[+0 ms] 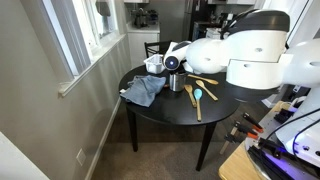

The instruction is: Pick a wooden spoon and place it in the silver cup

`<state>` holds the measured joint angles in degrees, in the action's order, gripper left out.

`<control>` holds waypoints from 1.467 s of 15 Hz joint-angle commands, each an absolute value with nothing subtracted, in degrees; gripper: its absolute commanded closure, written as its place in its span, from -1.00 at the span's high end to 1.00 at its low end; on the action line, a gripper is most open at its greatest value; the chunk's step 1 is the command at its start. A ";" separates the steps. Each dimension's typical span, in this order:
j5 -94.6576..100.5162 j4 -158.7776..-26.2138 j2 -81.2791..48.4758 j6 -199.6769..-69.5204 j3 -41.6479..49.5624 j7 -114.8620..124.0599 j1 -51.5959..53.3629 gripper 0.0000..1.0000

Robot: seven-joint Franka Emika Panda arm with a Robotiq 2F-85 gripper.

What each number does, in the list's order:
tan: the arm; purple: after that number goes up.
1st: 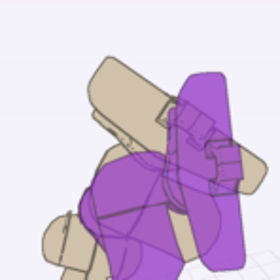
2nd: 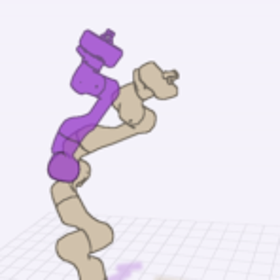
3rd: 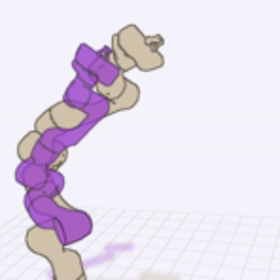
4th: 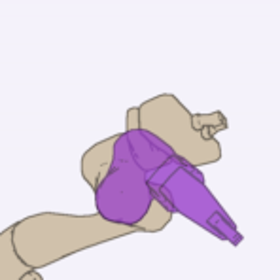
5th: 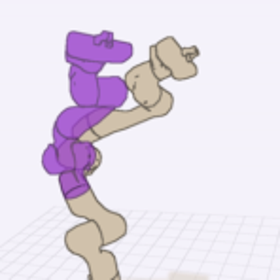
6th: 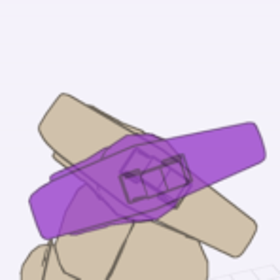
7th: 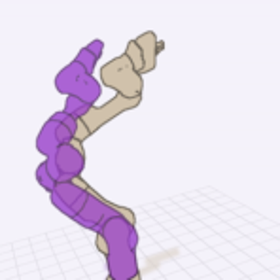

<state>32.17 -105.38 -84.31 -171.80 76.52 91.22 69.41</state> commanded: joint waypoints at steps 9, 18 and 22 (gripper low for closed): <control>13.91 -115.89 -83.44 -162.54 76.69 70.92 83.04 1.00; 13.12 -115.57 -83.99 -155.79 76.76 67.80 85.52 1.00; 13.12 -116.61 -83.56 -155.31 76.70 67.37 86.74 1.00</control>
<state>14.51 -113.98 -84.29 -156.32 76.42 70.48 84.49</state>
